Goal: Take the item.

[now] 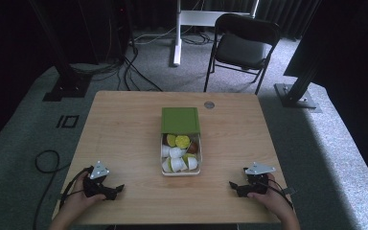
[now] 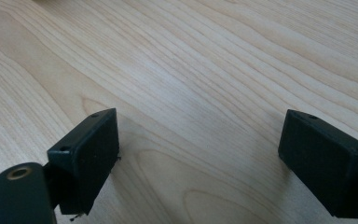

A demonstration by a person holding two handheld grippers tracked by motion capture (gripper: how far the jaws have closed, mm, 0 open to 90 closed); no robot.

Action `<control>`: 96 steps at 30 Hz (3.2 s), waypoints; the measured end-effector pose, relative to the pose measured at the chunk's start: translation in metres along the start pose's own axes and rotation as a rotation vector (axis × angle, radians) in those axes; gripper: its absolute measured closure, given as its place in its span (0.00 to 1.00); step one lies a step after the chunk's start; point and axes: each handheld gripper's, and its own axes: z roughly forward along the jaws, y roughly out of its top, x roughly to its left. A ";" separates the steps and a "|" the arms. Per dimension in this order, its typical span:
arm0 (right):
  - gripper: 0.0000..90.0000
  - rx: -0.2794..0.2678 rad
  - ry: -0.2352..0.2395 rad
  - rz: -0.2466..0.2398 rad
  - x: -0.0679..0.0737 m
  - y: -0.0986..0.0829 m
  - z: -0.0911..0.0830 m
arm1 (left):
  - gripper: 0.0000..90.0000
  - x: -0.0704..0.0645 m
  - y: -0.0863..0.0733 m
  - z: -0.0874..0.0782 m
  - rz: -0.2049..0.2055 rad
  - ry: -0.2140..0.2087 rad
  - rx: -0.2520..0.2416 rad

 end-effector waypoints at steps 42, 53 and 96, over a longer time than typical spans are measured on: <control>0.16 -0.183 -0.038 0.044 0.020 0.088 -0.028 | 0.01 0.000 0.000 0.000 0.001 0.000 0.002; 0.17 -0.232 -0.016 -0.010 0.039 0.129 -0.032 | 0.01 0.000 0.000 0.000 -0.001 0.000 0.000; 0.24 -0.171 0.086 -0.147 0.144 0.159 0.050 | 0.01 0.000 0.000 0.000 -0.001 0.000 -0.001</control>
